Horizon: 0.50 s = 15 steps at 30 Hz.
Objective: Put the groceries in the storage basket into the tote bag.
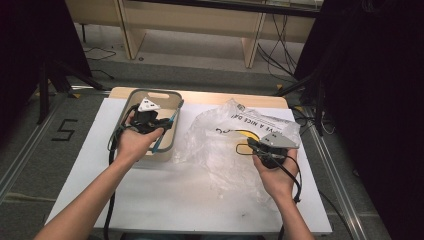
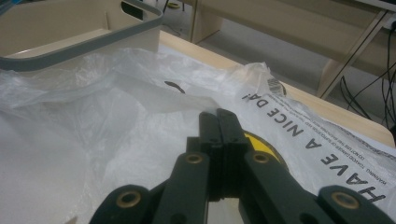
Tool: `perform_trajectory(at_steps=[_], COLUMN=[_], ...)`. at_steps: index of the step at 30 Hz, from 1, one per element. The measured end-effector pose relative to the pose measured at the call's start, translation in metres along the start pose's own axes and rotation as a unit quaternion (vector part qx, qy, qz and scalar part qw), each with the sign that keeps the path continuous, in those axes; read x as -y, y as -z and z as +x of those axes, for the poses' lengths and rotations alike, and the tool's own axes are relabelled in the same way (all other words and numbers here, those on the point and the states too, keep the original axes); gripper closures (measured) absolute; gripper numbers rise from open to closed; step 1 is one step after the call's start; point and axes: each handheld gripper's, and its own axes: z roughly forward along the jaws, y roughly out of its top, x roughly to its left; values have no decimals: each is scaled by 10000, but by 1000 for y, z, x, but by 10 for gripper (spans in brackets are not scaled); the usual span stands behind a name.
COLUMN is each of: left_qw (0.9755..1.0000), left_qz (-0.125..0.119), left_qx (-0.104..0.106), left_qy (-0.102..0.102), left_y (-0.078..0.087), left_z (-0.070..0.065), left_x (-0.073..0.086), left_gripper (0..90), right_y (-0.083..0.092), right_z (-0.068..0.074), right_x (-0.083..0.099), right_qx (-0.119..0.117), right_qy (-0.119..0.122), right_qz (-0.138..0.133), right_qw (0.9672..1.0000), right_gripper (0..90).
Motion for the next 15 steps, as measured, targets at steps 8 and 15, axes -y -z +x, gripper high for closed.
perform_trajectory(at_steps=[8, 15], left_qw=[9999, 9996], left_qz=[-9, -20], left_qx=[67, 204], left_qy=[-107, -183], left_y=[3, 5], left_z=[-6, -16], left_x=[1, 5], left_gripper=[788, 788], right_y=[1, 1], right_z=[0, -1], right_x=[0, 0], right_qx=[-5, -1], right_qy=[-10, -11], right_qz=[-2, -14], right_qw=[10000, 10000], right_gripper=[900, 900])
